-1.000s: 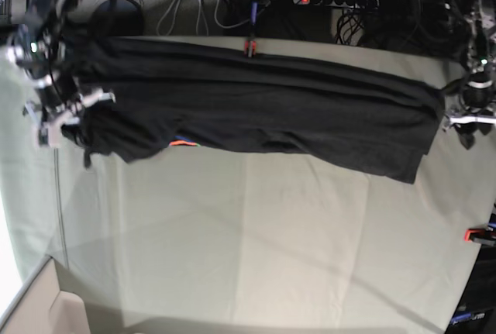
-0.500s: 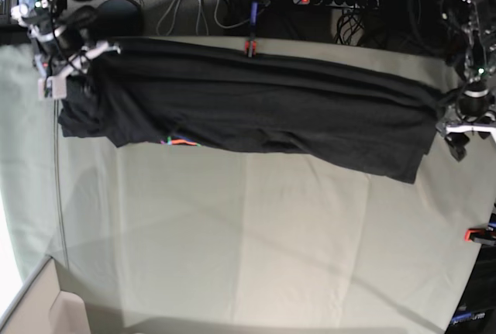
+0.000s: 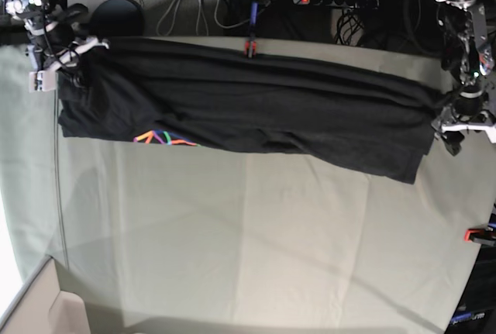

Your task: Layout the t-shirt on the table in an organized manner, then fold the t-shirt properly

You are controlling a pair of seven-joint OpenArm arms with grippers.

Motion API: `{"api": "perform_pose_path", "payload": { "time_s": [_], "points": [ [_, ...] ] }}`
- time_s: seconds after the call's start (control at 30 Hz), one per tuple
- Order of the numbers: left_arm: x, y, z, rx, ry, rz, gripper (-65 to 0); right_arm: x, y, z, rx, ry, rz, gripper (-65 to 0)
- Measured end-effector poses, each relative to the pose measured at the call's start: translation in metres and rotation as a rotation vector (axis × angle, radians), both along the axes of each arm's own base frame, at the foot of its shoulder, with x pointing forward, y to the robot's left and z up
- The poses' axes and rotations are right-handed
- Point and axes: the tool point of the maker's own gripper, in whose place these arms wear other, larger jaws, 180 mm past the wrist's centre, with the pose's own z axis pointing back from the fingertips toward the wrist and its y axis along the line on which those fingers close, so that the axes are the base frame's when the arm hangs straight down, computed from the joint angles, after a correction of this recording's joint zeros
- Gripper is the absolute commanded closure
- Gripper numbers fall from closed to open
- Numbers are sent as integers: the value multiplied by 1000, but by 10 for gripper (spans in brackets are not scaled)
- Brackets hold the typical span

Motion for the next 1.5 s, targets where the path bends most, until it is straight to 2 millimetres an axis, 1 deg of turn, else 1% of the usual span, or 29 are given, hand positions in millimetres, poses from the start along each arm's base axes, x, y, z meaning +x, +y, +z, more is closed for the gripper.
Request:
{"api": "perform_pose_path", "payload": {
  "time_s": [0.03,0.07,0.2,0.33,0.37,0.43,0.5,0.57,0.67,0.77,0.83,0.9,1.0,1.03,1.33,1.37,1.4,1.47,1.5],
  "points": [
    [0,0,0,0,1,1,-478,-1,-3,0,-1,-1,-9,0],
    [0,0,0,-1,-1,1,-478,-2,-4,-1,0,1,-12,-15],
    [-1,0,-2,-5,2,3,-478,-7,-4,-4,2,18,-15,-140],
    [5,-14,-8,-17,17,-31,-478,-5,-3,-3,3,11,-16,-285],
    [7,-16,-8,-18,15,-37,-478,-6,-4,-3,8,9,-26,-313],
    [8,-17,-8,-19,13,-41,-478,-6,-13,6,42,-38,-86,-344],
    [8,-16,-8,-17,14,-41,-494,-8,-29,17,34,-73,-130,-352],
    [8,-16,-7,-16,14,-41,-520,-8,-34,19,26,-78,-139,-352],
    [8,-17,-8,-15,15,-42,-551,-8,-31,18,34,-77,-135,-352],
    [9,-19,-8,-19,11,-41,-558,-8,-30,18,36,-76,-133,-352],
    [13,-24,-10,-28,8,-45,-558,-8,-29,16,40,-73,-135,-352],
    [17,-37,-19,-27,36,-92,-555,-8,-28,16,42,-73,-136,-352],
    [21,-64,-33,-44,73,-167,-554,-8,-28,16,42,-74,-136,-352],
    [21,-69,-35,-46,77,-177,-554,-9,-28,16,43,-72,-135,-352],
    [20,-67,-37,-40,83,-177,-551,-8,-28,16,43,-73,-135,-352],
    [19,-65,-38,-34,84,-172,-545,-8,-28,16,43,-73,-135,-352],
    [18,-62,-39,-29,81,-168,-524,-8,-28,16,43,-73,-135,-352],
    [14,-59,-44,-25,90,-158,-440,-8,-28,16,43,-73,-135,-352],
    [13,-56,-45,-16,89,-152,-378,-8,-28,16,43,-73,-135,-352]
  ]
}}
